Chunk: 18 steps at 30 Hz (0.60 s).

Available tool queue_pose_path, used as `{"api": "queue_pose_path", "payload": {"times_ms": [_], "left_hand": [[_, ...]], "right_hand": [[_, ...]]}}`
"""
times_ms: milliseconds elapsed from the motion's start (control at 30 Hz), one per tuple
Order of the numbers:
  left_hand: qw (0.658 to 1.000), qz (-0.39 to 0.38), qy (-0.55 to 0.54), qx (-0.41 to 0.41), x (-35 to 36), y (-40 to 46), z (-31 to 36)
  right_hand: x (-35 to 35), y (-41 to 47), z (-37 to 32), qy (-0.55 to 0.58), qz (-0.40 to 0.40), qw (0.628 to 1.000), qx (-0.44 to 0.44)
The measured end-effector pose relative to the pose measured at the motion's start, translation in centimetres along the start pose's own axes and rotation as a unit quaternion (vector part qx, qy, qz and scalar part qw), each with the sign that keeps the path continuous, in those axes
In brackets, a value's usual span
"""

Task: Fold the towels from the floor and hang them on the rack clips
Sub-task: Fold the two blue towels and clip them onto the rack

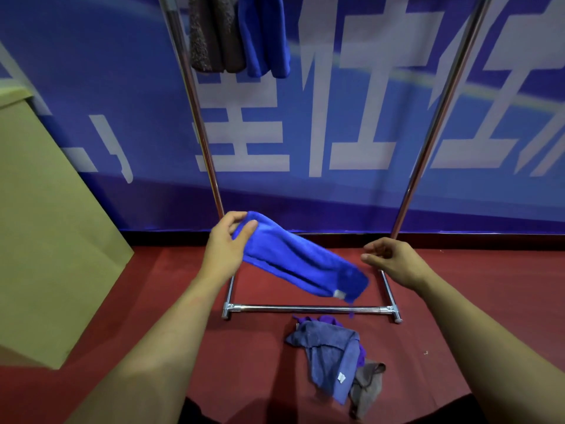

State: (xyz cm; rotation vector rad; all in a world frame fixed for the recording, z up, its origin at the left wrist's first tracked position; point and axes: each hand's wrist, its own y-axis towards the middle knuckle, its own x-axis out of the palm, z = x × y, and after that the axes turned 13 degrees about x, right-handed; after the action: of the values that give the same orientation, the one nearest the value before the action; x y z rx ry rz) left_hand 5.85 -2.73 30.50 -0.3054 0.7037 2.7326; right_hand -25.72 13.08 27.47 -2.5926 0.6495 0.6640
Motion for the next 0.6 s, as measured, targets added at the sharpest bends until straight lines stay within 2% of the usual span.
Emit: {"api": "queue_pose_path", "payload": {"times_ms": [100, 200, 367, 467, 600], "left_hand": [[0.991, -0.105, 0.076, 0.034, 0.7, -0.3, 0.4], [0.962, -0.207, 0.169, 0.050, 0.7, -0.7, 0.3], [0.925, -0.292, 0.241, 0.033, 0.2, -0.8, 0.3], [0.912, -0.324, 0.247, 0.050, 0.0, -0.9, 0.4], [0.908, -0.363, 0.194, 0.078, 0.6, -1.0, 1.5]], "right_hand": [[0.6, -0.2, -0.5, -0.001, -0.019, 1.000, -0.019], [1.2, -0.5, -1.1, -0.010, -0.046, 0.998, -0.040], [2.3, -0.8, -1.8, -0.017, -0.082, 0.995, -0.062], [3.3, -1.0, -2.2, -0.017, -0.108, 0.992, -0.068], [4.6, -1.7, -2.7, -0.004, -0.157, 0.985, -0.066]]}}
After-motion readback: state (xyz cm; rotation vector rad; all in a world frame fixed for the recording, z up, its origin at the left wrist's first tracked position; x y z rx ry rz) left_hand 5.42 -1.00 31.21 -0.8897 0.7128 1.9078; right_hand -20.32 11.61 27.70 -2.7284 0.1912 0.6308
